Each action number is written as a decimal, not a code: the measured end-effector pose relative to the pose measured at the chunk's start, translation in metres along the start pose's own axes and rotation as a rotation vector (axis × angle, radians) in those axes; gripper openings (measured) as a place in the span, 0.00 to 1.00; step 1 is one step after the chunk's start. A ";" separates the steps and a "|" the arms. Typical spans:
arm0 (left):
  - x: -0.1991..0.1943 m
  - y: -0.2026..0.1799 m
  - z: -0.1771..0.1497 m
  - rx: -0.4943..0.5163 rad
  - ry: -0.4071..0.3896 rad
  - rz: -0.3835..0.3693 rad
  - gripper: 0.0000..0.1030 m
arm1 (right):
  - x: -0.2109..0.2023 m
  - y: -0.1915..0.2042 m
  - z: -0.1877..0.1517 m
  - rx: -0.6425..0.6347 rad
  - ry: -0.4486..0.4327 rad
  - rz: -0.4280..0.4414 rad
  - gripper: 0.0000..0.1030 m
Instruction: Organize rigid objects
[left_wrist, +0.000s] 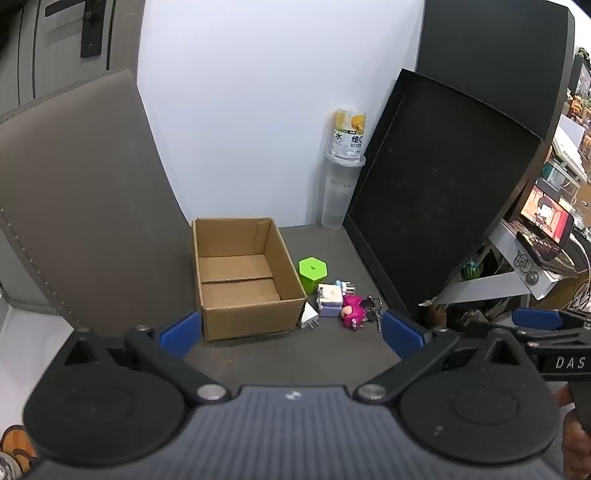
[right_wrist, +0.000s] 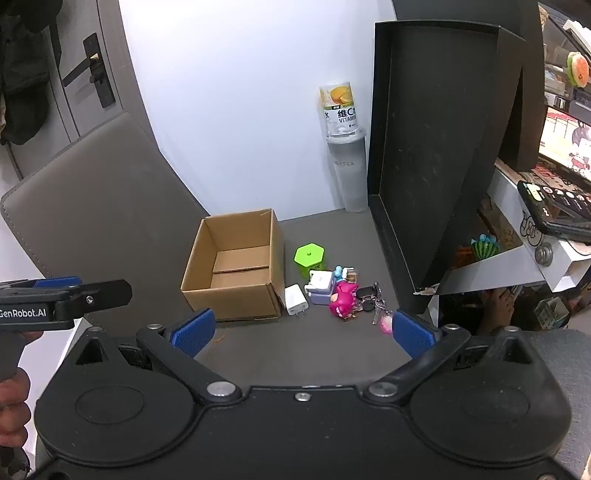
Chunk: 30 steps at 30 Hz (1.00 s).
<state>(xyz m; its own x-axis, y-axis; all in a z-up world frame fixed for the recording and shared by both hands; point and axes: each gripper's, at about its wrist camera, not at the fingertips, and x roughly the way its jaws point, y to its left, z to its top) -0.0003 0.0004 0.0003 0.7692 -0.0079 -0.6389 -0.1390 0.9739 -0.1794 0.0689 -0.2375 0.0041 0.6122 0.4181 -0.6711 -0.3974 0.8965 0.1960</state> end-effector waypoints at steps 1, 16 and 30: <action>0.000 0.000 0.000 0.002 -0.002 -0.001 1.00 | 0.000 0.000 0.000 0.002 0.000 0.002 1.00; -0.001 -0.002 0.002 0.001 0.000 0.004 1.00 | -0.002 0.001 -0.001 -0.003 -0.001 -0.008 1.00; -0.006 -0.004 0.004 0.011 -0.007 -0.005 1.00 | -0.002 0.001 -0.002 -0.008 -0.006 -0.006 1.00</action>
<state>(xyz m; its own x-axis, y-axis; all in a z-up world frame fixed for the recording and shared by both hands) -0.0016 -0.0028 0.0082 0.7740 -0.0114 -0.6331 -0.1283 0.9763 -0.1744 0.0655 -0.2379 0.0043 0.6184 0.4137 -0.6682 -0.3990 0.8978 0.1865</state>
